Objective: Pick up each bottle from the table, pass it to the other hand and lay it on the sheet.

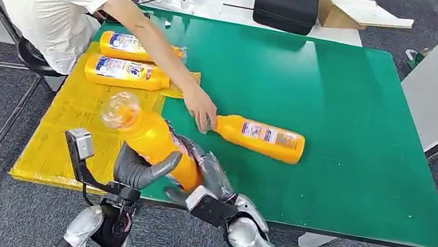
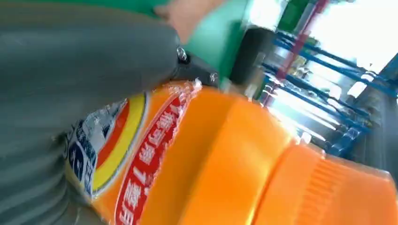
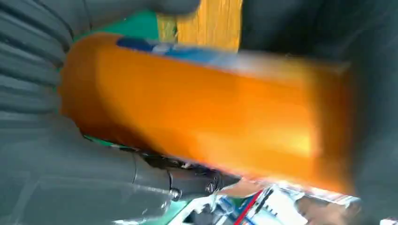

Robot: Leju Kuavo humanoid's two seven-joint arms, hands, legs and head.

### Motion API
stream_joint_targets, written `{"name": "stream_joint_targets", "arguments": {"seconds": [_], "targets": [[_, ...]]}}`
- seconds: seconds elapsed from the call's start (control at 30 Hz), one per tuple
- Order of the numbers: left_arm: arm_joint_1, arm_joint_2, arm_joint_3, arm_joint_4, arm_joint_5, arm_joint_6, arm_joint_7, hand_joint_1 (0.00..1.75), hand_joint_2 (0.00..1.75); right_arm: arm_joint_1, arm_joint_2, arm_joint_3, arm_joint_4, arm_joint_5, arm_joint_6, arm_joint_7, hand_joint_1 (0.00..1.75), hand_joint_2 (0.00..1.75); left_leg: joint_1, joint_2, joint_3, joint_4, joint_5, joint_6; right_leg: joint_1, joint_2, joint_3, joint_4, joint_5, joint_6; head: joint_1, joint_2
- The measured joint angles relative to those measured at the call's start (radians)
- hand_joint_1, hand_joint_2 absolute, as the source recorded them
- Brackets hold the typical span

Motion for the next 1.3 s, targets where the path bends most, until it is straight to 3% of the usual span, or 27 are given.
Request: {"name": "stream_joint_targets", "arguments": {"seconds": [0.07, 0.17, 0.27, 0.33, 0.47, 0.53, 0.67, 0.73, 0.77, 0.8, 0.83, 0.87, 0.97, 1.1, 1.13, 1.17, 1.2, 1.23, 1.3], "targets": [[-0.002, 0.0, 0.003, -0.003, -0.062, 0.064, -0.009, 1.75, 1.75, 0.015, 0.003, -0.005, -0.016, 0.012, -0.072, -0.015, 0.0, 0.0, 0.0, 0.0, 0.0, 0.0, 0.0, 0.0, 0.0, 0.0, 0.0, 0.0, 0.0, 0.0, 0.0, 0.0], [-0.002, 0.01, 0.032, -0.015, -0.167, 0.176, -0.01, 1.75, 1.75, 0.045, 0.006, -0.034, -0.046, 0.102, -0.328, -0.047, 0.0, 0.0, 0.0, 0.0, 0.0, 0.0, 0.0, 0.0, 0.0, 0.0, 0.0, 0.0, 0.0, 0.0, 0.0, 0.0], [-0.004, 0.036, 0.071, -0.03, -0.336, 0.346, -0.015, 1.75, 1.75, 0.089, 0.007, -0.103, -0.088, 0.35, -0.573, -0.064, 0.0, 0.0, 0.0, 0.0, 0.0, 0.0, 0.0, 0.0, 0.0, 0.0, 0.0, 0.0, 0.0, 0.0, 0.001, 0.0], [-0.013, 0.06, 0.103, -0.042, -0.438, 0.433, -0.016, 1.75, 1.75, 0.13, 0.009, -0.199, -0.132, 0.53, -0.601, -0.071, 0.0, 0.0, 0.0, 0.0, 0.0, 0.0, 0.0, 0.0, 0.0, 0.0, 0.0, 0.0, 0.0, 0.0, 0.0, 0.0], [-0.021, 0.084, 0.138, -0.056, -0.49, 0.471, -0.008, 1.75, 1.75, 0.164, 0.009, -0.305, -0.175, 0.561, -0.607, -0.072, 0.0, 0.0, 0.0, -0.002, 0.0, 0.0, 0.0, 0.0, 0.0, -0.002, 0.0, 0.0, 0.0, 0.0, 0.001, 0.0], [-0.021, 0.092, 0.151, -0.056, -0.602, 0.536, 0.022, 1.75, 1.75, 0.184, 0.016, -0.367, -0.205, 0.676, -0.609, -0.072, 0.0, 0.0, 0.0, -0.001, 0.0, 0.0, 0.0, 0.0, 0.0, -0.002, 0.0, 0.0, 0.0, 0.0, 0.001, 0.0], [-0.029, 0.134, 0.181, -0.05, -0.957, 0.608, 0.168, 1.75, 1.75, 0.232, 0.018, -0.504, -0.273, 0.758, -0.61, -0.073, 0.0, 0.0, 0.0, -0.002, 0.0, 0.0, 0.0, 0.0, 0.0, -0.002, 0.0, 0.0, 0.0, 0.0, 0.0, 0.0], [-0.052, 0.17, 0.194, -0.014, -1.26, 0.57, 0.304, 1.75, 1.75, 0.25, 0.017, -0.556, -0.303, 0.781, -0.61, -0.072, 0.0, 0.0, 0.0, -0.002, 0.0, 0.0, 0.0, 0.0, 0.0, -0.002, 0.0, 0.0, 0.0, 0.0, 0.001, 0.0], [-0.07, 0.184, 0.2, 0.01, -1.335, 0.509, 0.356, 1.55, 1.75, 0.257, 0.017, -0.58, -0.312, 0.806, -0.61, -0.068, 0.0, 0.0, 0.0, -0.002, 0.0, 0.0, 0.0, 0.0, 0.0, -0.002, 0.0, 0.0, 0.0, 0.0, 0.0, 0.0], [-0.084, 0.195, 0.204, 0.035, -1.367, 0.452, 0.387, 1.68, 1.75, 0.261, 0.017, -0.596, -0.313, 0.83, -0.61, -0.056, 0.0, 0.0, 0.0, -0.002, 0.0, 0.0, 0.0, 0.0, 0.0, -0.002, 0.0, 0.0, 0.0, 0.0, 0.0, 0.0], [-0.094, 0.203, 0.206, 0.058, -1.369, 0.405, 0.405, 1.69, 1.75, 0.267, 0.016, -0.605, -0.313, 0.857, -0.61, -0.041, 0.0, 0.0, 0.0, -0.001, 0.0, 0.0, 0.0, 0.0, 0.0, -0.002, 0.0, 0.0, 0.0, 0.0, 0.0, 0.0], [-0.107, 0.211, 0.206, 0.086, -1.375, 0.358, 0.415, 1.75, 1.75, 0.272, 0.012, -0.61, -0.311, 0.884, -0.61, -0.012, 0.0, 1.75, 0.0, 0.0, 0.0, 0.0, 0.0, 0.0, 0.0, -0.002, -0.001, 0.0, 0.0, 0.0, 0.0, 0.0], [-0.162, 0.226, 0.201, 0.184, -1.398, 0.19, 0.431, 1.75, 1.75, 0.269, -0.018, -0.592, -0.288, 0.896, -0.61, 0.087, 0.0, 1.75, 0.0, -0.001, 0.0, 0.0, 0.001, 0.0, 0.0, -0.002, 0.0, 0.0, 0.0, 0.0, 0.001, 0.0], [-0.249, 0.241, 0.163, 0.348, -1.432, 0.073, 0.433, 1.75, 1.75, 0.243, -0.05, -0.547, -0.239, 0.844, -0.61, 0.103, 0.0, 1.75, 0.0, 0.0, 0.0, 0.0, 0.001, 0.0, 0.0, -0.002, 0.0, 0.0, 0.001, 0.0, 0.0, 0.0], [-0.274, 0.241, 0.152, 0.398, -1.432, 0.051, 0.428, 1.55, 1.75, 0.237, -0.052, -0.535, -0.223, 0.826, -0.61, 0.095, 0.0, 1.75, 0.0, 0.0, 0.0, 0.0, 0.001, 0.0, 0.0, -0.002, 0.0, 0.0, 0.001, 0.0, 0.0, 0.0], [-0.297, 0.242, 0.143, 0.439, -1.429, 0.032, 0.418, 0.84, 1.75, 0.229, -0.053, -0.526, -0.21, 0.813, -0.61, 0.087, 0.0, 1.75, 0.0, 0.0, 0.0, 0.0, 0.001, 0.0, 0.0, -0.002, 0.0, 0.0, 0.001, 0.0, 0.001, 0.0], [-0.315, 0.242, 0.138, 0.474, -1.417, 0.012, 0.406, 0.84, 1.75, 0.221, -0.054, -0.517, -0.198, 0.801, -0.61, 0.079, 0.0, 1.75, 0.0, 0.0, 0.0, 0.0, 0.001, 0.0, 0.0, -0.002, 0.0, 0.0, 0.001, 0.0, 0.0, 0.0], [-0.334, 0.243, 0.132, 0.505, -1.404, -0.006, 0.391, 0.0, 1.75, 0.215, -0.054, -0.507, -0.187, 0.785, -0.61, 0.068, 0.0, 1.75, 0.0, -0.001, 0.0, 0.0, 0.001, 0.0, 0.0, -0.002, 0.0, 0.0, 0.001, 0.0, 0.0, 0.0], [-0.38, 0.243, 0.124, 0.568, -1.374, -0.045, 0.375, 0.0, 1.75, 0.198, -0.054, -0.492, -0.159, 0.761, -0.61, 0.051, 0.0, 1.75, 0.0, -0.001, 0.001, 0.0, 0.001, 0.0, 0.0, -0.002, 0.001, 0.0, 0.001, 0.0, 0.0, 0.0]]}}
